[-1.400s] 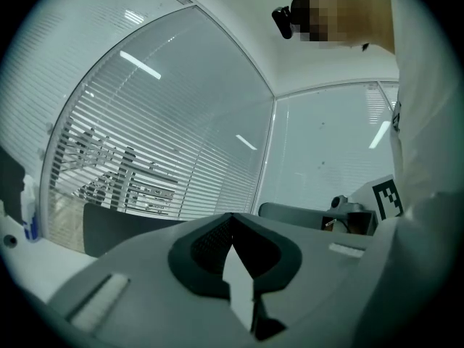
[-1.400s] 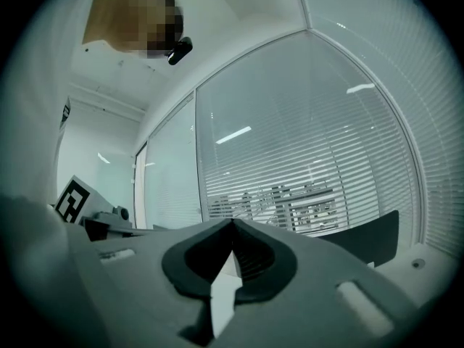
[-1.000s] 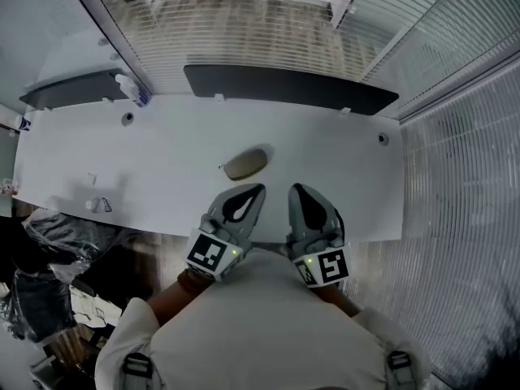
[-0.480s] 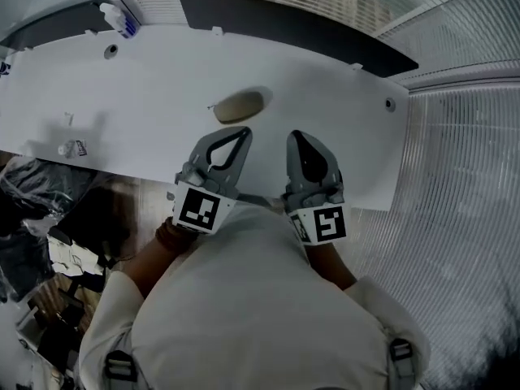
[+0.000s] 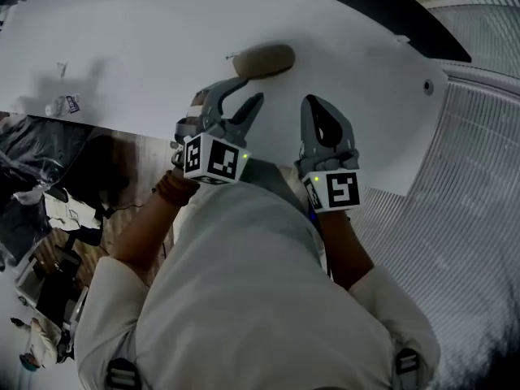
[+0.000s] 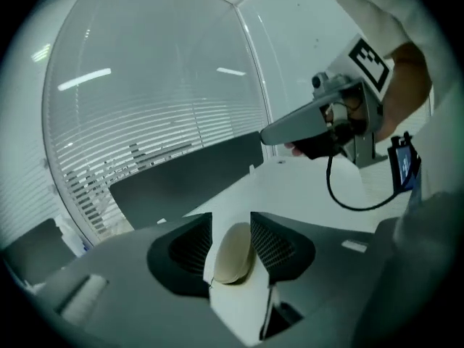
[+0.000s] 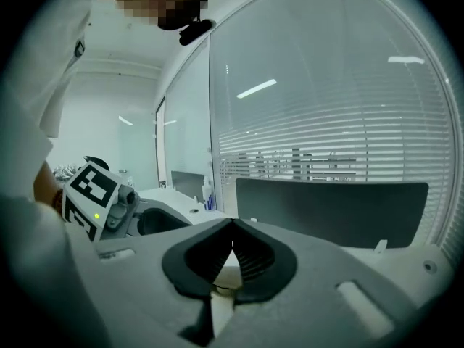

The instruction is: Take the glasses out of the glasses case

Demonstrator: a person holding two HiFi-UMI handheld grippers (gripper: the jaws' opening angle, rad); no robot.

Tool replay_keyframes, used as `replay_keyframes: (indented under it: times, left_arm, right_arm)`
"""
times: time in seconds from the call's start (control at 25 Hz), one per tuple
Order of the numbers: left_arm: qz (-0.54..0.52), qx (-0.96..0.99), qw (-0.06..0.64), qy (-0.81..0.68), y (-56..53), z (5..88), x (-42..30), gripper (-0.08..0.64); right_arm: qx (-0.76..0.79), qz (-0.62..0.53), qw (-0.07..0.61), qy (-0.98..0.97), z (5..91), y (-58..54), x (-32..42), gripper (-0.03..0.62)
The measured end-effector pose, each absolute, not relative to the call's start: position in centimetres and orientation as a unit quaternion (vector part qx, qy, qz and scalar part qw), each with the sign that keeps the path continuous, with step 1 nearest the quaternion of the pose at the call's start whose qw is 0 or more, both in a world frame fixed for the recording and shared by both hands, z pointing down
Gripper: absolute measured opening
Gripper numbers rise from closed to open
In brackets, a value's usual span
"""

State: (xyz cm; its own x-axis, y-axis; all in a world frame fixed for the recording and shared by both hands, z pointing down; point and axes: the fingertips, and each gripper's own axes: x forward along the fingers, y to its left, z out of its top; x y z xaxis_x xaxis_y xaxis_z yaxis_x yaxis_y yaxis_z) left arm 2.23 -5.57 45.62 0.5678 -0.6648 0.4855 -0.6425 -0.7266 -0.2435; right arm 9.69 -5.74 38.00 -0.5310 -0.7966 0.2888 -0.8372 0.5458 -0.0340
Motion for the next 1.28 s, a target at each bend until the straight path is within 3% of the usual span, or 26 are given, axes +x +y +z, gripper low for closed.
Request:
replay_keyframes:
  times: [0.24, 0.48, 0.8, 1.28]
  left_arm:
    - [-0.392, -0.850, 0.117, 0.331, -7.1, 54.0, 1.9, 0.238]
    - [-0.440, -0.823, 0.199, 0.300, -8.9, 58.9, 2.8, 0.235]
    - [-0.445, -0.813, 0.243, 0.286, -9.5, 60.4, 3.3, 0.211]
    - [-0.415, -0.821, 0.229, 0.318, -11.8, 56.8, 2.8, 0.176]
  right_arm:
    - [0.454, 0.085, 0.153, -0.874, 43.6, -7.5, 8.5, 0.002]
    - [0.431, 0.098, 0.174, -0.880, 48.2, -8.9, 7.0, 0.002]
    - [0.410, 0.082, 0.230, -0.879, 53.3, -10.0, 7.0, 0.002]
    - [0.370, 0.067, 0.299, -0.877, 58.6, -10.7, 5.4, 0.002]
